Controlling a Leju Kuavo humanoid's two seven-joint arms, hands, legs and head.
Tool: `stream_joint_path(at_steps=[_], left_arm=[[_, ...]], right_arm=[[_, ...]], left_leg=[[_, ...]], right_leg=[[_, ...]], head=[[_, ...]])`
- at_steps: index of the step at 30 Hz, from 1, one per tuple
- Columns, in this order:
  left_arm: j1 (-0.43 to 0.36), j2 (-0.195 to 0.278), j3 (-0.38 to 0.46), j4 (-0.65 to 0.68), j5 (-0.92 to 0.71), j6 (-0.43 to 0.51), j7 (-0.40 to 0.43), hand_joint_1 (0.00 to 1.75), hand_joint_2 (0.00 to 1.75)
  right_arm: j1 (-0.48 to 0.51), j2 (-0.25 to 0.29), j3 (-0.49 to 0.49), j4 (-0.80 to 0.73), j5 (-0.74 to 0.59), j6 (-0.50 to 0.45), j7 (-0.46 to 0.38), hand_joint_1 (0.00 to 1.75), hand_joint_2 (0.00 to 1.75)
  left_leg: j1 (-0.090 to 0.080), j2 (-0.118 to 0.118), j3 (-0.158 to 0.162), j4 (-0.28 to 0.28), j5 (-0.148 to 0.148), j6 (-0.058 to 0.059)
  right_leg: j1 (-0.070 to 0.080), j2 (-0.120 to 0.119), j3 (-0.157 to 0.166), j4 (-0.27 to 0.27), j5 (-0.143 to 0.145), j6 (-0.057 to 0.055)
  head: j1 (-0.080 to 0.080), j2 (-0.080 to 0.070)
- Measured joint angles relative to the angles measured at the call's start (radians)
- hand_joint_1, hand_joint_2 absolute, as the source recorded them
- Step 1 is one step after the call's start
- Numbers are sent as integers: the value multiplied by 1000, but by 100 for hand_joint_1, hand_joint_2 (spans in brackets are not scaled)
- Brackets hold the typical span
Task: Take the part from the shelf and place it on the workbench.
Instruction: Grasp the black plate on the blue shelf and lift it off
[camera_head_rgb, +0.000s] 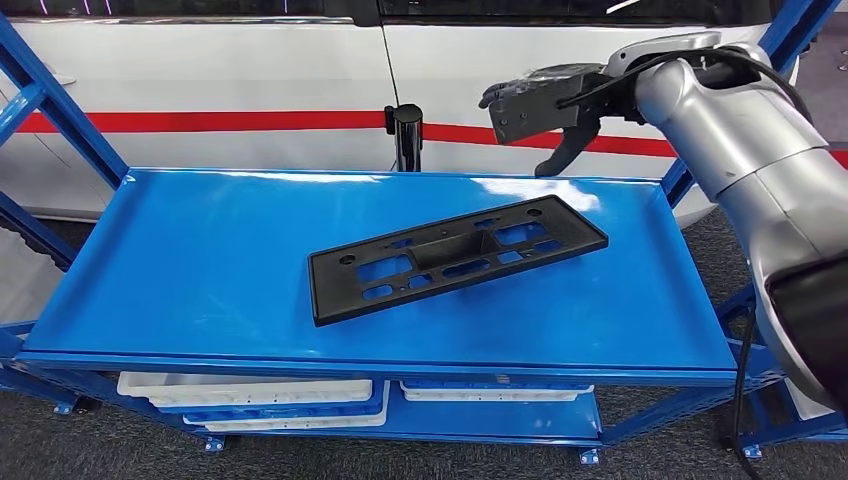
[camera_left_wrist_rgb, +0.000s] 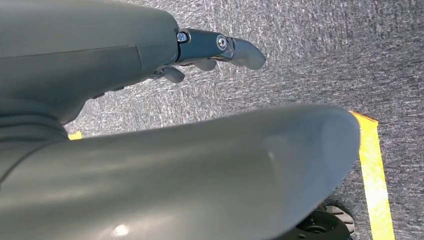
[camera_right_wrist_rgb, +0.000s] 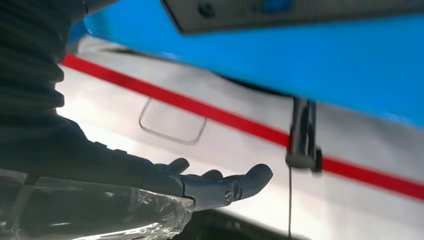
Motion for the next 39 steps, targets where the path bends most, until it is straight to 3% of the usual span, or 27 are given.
stream_joint_path(at_steps=[5,13,28,39], left_arm=[[1,0,10,0,0,2,1,0,0],[1,0,12,0,0,2,1,0,0],[2,0,29,0,-21,2,4,0,0],[2,3,36,0,-30,-1,-3,0,0]], right_arm=[[0,-22,100,-23,-54,23,38,0,175],[0,-39,158,-38,-78,31,51,0,175],[-10,-120,346,-118,-297,74,154,0,175],[-12,-179,457,-169,-333,24,157,0,175]], left_leg=[[0,0,0,0,0,0],[0,0,0,0,0,0],[0,0,1,0,0,0],[0,0,2,0,0,0]], right_leg=[[0,0,0,0,0,0],[0,0,0,0,0,0],[0,0,2,0,0,0],[0,0,2,0,0,0]], head=[[0,0],[0,0],[0,0],[0,0]])
